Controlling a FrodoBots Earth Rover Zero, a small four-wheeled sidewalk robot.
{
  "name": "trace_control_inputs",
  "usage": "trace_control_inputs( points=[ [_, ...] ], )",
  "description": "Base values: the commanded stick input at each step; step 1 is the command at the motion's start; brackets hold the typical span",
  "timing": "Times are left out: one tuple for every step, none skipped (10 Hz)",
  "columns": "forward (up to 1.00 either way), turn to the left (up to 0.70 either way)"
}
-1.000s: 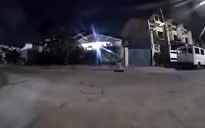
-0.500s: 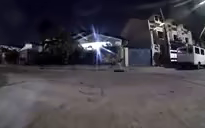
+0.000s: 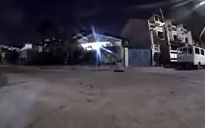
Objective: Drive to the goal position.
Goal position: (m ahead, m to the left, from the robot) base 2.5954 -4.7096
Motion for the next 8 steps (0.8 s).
trace_control_inputs(
  points=[
    [0.63, 0.31],
    [0.69, 0.34],
    [0.69, 0.34],
    [0.69, 0.34],
    [0.69, 0.34],
    [0.69, 0.34],
    [0.69, 0.34],
    [0.69, 0.34]
  ],
)
